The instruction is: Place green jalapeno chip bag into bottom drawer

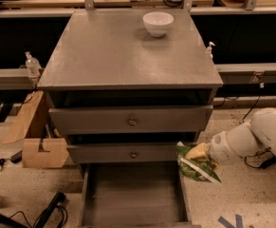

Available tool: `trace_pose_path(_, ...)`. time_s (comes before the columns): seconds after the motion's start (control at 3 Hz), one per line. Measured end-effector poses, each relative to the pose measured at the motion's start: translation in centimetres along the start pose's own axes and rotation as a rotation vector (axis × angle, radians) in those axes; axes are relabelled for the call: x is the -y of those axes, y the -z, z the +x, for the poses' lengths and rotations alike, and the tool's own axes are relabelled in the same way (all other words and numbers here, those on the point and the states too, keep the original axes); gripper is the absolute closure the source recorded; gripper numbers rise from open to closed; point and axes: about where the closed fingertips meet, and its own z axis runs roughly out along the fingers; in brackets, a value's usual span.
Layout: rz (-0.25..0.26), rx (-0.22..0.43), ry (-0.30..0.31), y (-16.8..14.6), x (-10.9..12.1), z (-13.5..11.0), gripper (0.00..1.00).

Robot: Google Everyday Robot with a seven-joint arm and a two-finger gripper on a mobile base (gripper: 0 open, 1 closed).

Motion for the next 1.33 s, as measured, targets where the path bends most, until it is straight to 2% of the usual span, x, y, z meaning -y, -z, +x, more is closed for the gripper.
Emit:
trace_pose_path(0.33,-0.082,-0.017,-0.051,-5.1,4.6,-1.5,1.0)
trace_pose_path(0.67,-0.166,-0.012,-0.124,-10.0,8.5,-1.4,1.0)
trace_pose_path(1.0,-0.212,-0.028,-0.189,-16.4,10.6,-1.4,1.0)
trace_pose_path(1.33,-0.176,-0.074,-0.181,-21.3,10.3,-0.9,1.0)
